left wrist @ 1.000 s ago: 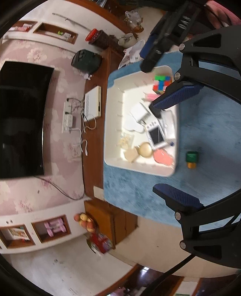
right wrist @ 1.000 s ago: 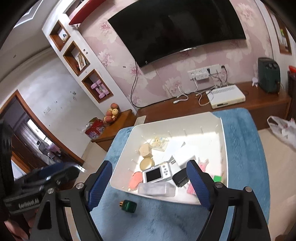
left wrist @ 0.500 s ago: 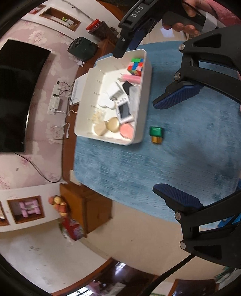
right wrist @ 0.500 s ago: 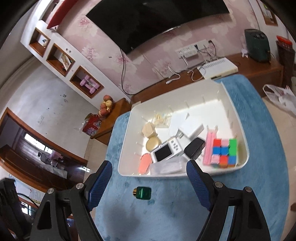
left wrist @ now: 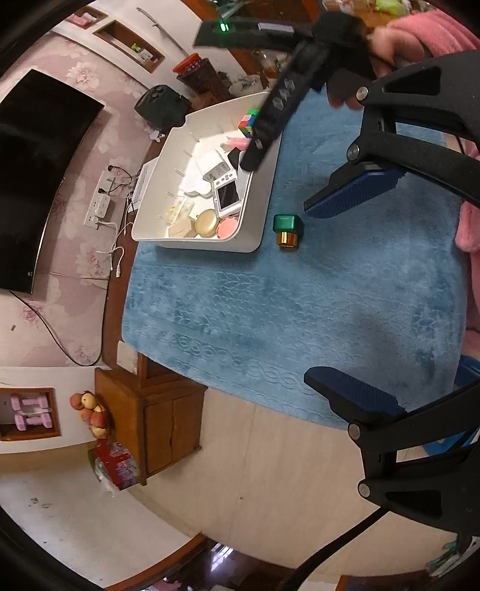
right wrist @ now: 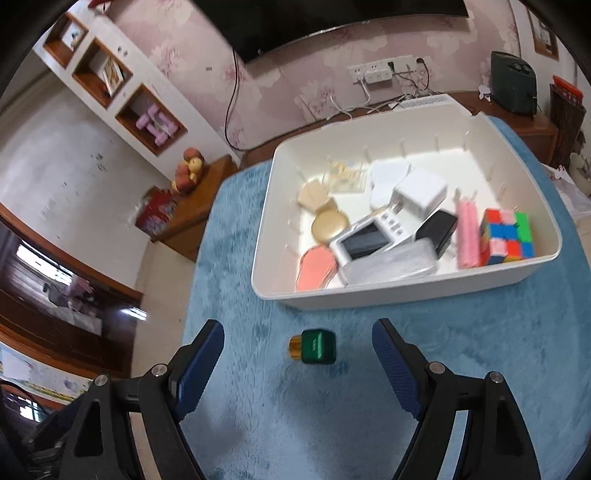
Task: Organize rigid objects
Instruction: 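Withdraw the left tool and move the right tool down to the green bottle, then grasp the green-and-gold bottle with the right tool and lift it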
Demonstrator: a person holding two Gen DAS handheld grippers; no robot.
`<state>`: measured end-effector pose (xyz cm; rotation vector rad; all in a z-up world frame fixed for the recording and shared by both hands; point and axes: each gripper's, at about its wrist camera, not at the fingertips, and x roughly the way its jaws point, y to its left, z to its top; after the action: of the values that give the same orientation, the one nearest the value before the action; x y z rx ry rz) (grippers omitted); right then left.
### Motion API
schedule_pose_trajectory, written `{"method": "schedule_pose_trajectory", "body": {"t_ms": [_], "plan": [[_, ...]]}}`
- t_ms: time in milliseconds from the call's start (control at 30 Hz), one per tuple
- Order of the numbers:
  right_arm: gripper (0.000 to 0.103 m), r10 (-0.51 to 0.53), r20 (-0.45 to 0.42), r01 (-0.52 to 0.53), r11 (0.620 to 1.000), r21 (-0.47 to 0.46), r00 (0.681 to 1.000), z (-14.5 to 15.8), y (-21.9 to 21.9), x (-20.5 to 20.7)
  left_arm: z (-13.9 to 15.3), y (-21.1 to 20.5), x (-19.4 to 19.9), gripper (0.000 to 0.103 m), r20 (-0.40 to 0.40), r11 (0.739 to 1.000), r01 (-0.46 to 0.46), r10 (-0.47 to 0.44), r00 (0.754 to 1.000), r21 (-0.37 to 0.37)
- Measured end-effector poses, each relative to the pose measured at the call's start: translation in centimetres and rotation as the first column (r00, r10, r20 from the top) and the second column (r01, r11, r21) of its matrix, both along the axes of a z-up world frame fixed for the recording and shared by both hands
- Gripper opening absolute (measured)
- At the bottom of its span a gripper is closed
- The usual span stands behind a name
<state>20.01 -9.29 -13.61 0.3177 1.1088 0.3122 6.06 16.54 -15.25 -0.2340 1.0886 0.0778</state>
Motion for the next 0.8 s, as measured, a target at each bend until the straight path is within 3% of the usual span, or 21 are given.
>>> {"method": "schedule_pose_trajectory", "body": {"t_ms": [233, 533, 800], "plan": [[0.083, -0.026, -0.059, 0.021, 0.997, -0.078, 0.998, -3.2, 3.7, 0.2, -0.7, 2.0, -0.5, 0.085, -0.001, 0.996, 0.058, -0.058, 0.998, -0.063], [0.083, -0.064, -0.11, 0.045, 0.985, -0.165, 0.992, -7.5, 5.9, 1.2, -1.4, 3.3, -1.5, 0.085, -0.009, 0.994, 0.113, -0.113, 0.994, -0.005], [0.083, -0.107, -0.127, 0.076, 0.97, -0.23, 0.986, -10.0, 5.8, 1.5, -2.1, 4.3, -2.2, 0.085, -0.019, 0.994, 0.111, -0.111, 0.994, -0.004]]}}
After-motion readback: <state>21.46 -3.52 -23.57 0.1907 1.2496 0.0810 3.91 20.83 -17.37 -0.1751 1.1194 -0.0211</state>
